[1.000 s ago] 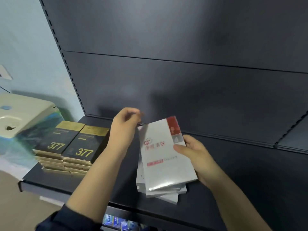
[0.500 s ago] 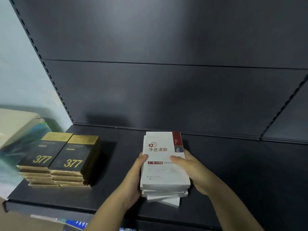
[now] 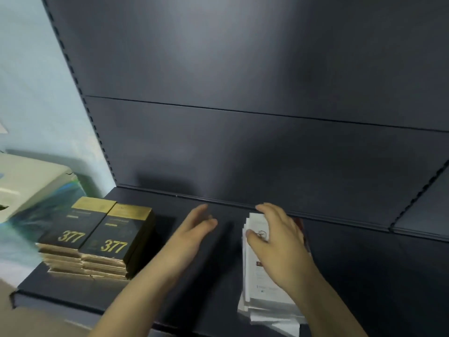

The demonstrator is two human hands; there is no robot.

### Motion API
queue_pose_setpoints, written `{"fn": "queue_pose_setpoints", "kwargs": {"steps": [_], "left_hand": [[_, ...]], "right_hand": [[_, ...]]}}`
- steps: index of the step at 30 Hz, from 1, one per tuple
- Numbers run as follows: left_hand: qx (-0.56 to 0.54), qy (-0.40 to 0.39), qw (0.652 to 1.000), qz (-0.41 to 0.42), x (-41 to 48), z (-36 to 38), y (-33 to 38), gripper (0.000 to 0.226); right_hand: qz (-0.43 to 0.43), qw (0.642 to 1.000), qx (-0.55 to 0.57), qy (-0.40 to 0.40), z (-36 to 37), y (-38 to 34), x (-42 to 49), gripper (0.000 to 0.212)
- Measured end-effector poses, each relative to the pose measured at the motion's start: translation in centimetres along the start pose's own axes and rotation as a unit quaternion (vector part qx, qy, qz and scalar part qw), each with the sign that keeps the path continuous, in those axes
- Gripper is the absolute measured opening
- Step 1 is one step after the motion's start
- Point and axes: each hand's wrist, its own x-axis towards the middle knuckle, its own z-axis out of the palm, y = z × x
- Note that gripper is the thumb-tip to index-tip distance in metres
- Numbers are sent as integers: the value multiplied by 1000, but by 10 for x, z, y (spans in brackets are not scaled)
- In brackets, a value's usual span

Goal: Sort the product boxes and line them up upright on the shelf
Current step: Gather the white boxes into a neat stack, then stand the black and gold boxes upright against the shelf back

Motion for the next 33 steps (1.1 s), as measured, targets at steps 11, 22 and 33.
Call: {"fn": "queue_pose_setpoints", "kwargs": {"steps": [11, 22, 33], "left_hand": [[77, 216, 973, 28, -17, -272, -7, 46], [-112, 17, 990, -88, 15, -287, -79, 43], [-20, -105, 993, -41, -10, -213, -81, 59]], "right_hand": [[86, 944, 282, -148, 167, -113, 21, 65], [230, 875, 409, -120, 215, -138, 38, 61], [285, 876, 381, -84, 147, -85, 8, 51]]}}
